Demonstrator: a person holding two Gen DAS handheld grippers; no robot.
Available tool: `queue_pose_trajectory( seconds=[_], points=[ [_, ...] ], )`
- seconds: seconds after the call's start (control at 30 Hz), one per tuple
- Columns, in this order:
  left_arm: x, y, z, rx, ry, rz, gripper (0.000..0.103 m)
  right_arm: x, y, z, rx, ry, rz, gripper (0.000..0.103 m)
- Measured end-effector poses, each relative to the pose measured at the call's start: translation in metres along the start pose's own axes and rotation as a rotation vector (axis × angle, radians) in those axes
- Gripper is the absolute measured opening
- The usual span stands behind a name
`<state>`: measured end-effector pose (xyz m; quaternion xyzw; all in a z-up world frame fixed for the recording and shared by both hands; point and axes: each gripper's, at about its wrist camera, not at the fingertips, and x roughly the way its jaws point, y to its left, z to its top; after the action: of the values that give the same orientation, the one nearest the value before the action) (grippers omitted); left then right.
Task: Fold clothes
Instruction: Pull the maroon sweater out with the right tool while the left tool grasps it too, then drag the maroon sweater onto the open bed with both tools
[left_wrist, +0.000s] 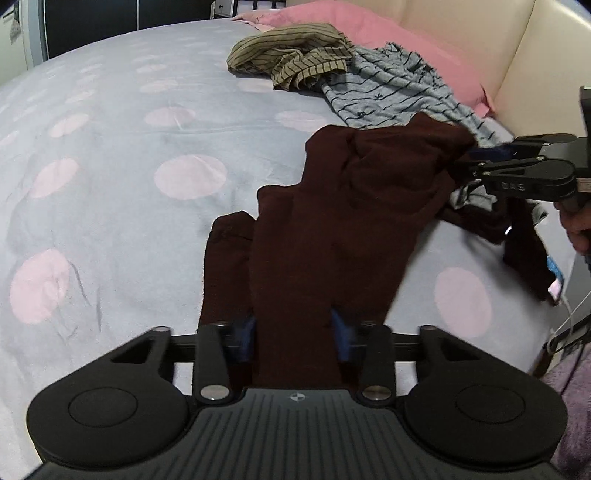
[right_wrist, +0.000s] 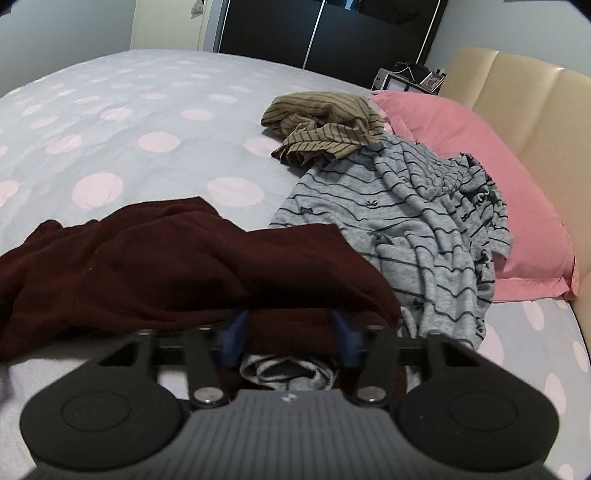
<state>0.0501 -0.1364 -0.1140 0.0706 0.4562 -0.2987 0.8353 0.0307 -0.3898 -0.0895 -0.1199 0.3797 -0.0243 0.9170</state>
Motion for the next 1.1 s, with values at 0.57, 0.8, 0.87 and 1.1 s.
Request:
queue_pose_trajectory(
  seconds=[0.57, 0.8, 0.87, 1.1],
  points=[
    [-0.162, 0.07, 0.002, -0.224, -0.389, 0.213, 0.009, -0.112, 0.036, 0.08, 0.167, -0.335, 0.136, 0.009],
    [-0.199, 0.108, -0.028, -0.265, -0.322, 0.396, 0.01, -0.154, 0.089, 0.108, 0.145, -0.425, 0.364, 0.009],
    [-0.201, 0.119, -0.042, -0.301, -0.285, 0.417, 0.01, -0.153, 0.11, 0.111, 0.116, -0.383, 0.427, 0.009],
    [-0.213, 0.129, -0.066, -0.302, -0.264, 0.449, 0.018, -0.123, 0.184, 0.081, -0.014, -0.152, 0.582, 0.009]
  ],
)
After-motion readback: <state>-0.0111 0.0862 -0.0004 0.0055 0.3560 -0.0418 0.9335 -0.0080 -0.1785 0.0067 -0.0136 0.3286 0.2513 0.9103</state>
